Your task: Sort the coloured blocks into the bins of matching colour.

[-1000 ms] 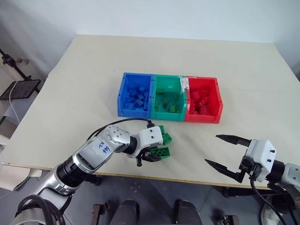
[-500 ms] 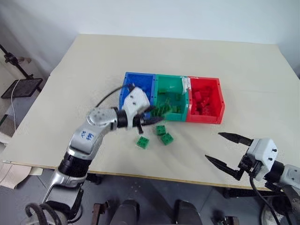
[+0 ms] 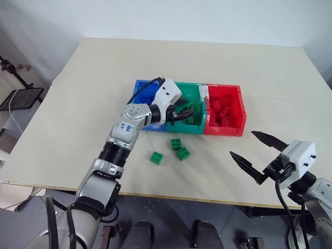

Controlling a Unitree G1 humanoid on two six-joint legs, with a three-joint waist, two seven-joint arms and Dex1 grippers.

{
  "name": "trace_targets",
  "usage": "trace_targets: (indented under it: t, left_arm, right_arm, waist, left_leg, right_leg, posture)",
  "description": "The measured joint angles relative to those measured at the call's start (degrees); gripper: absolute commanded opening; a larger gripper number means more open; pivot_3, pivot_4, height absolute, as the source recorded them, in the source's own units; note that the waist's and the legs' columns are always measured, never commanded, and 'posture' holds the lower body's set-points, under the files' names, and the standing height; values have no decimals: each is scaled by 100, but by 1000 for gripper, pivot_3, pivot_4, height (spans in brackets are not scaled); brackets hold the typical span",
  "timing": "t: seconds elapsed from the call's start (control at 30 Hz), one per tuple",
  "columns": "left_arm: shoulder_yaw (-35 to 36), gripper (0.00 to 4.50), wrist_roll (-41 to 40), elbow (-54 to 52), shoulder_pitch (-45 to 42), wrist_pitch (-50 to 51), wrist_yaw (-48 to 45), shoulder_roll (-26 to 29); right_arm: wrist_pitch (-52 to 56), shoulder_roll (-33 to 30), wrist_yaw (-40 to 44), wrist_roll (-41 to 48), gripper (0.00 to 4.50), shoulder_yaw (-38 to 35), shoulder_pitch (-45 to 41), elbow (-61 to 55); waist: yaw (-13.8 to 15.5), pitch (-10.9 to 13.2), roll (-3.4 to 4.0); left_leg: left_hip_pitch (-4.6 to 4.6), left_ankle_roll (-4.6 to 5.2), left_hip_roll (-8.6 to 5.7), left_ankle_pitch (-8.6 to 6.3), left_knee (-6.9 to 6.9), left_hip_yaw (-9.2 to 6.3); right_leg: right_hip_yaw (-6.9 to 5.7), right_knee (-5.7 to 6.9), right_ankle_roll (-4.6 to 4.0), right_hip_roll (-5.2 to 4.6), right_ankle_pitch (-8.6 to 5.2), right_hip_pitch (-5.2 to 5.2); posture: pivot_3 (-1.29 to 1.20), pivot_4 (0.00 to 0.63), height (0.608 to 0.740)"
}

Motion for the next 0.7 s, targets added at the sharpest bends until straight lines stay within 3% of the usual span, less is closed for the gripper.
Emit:
trace_targets:
  t: [0.07, 0.1, 0.2, 0.27, 0.43, 0.57, 0.7]
  left_arm:
    - [12, 4371, -30, -248, 76, 9, -161, 135]
    - [49, 4484, -78, -471, 179, 13, -295, 248]
    - [142, 4484, -258, -1036, 563, 38, -675, 650]
    - [255, 4484, -357, -1432, 1061, 25, -1061, 1214]
    - [1134, 4484, -677, -1827, 2622, -618, -1803, 2394]
    - [1860, 4484, -938, -1835, 3457, -994, -2024, 2746]
    - [2087, 4484, -1026, -1936, 3824, -1002, -2136, 2967]
  right_arm:
    - [9, 2, 0, 0, 4500, 70, -46, -17]
    - [17, 0, 2, -2, 4500, 93, -70, -18]
    - [37, -19, 38, -7, 4500, 252, -188, -4]
    - [38, -113, 154, -22, 4500, 339, -373, 32]
    - [40, -352, 523, -43, 4500, 555, -828, 382]
    - [-4, -481, 824, -48, 4500, 684, -1056, 632]
    - [-52, -548, 1084, -111, 4500, 733, -1202, 902]
  waist:
    - [-2, 0, 1]
    - [-9, -1, 1]
    - [-32, -1, 2]
    - [-125, -4, 7]
    - [-156, -4, 7]
    - [-39, -3, 5]
    - [0, -2, 4]
  left_leg:
    - [0, 0, 0, 0, 0, 0]
    - [1, 0, 1, 0, -2, 0]
    - [3, 0, 2, 0, -1, -1]
    - [9, 0, 4, 0, -5, 0]
    - [9, -3, 19, -1, -4, 0]
    - [6, -4, 19, -3, 3, -5]
    - [8, -5, 18, -4, 3, -3]
  right_leg:
    - [1, 1, 0, 0, 0, -1]
    - [1, 2, 0, 0, 0, -2]
    - [1, 5, 0, 0, 0, -2]
    - [3, 9, -1, 1, 0, -3]
    - [2, 10, -6, 10, -2, -4]
    - [-2, 7, -6, 10, -2, 3]
    - [-2, 7, -6, 10, -2, 3]
  posture:
    - [0, 150, 740]
    - [0, 150, 740]
    - [0, 150, 740]
    - [0, 150, 740]
    - [0, 150, 740]
    - [0, 150, 740]
    - [0, 150, 740]
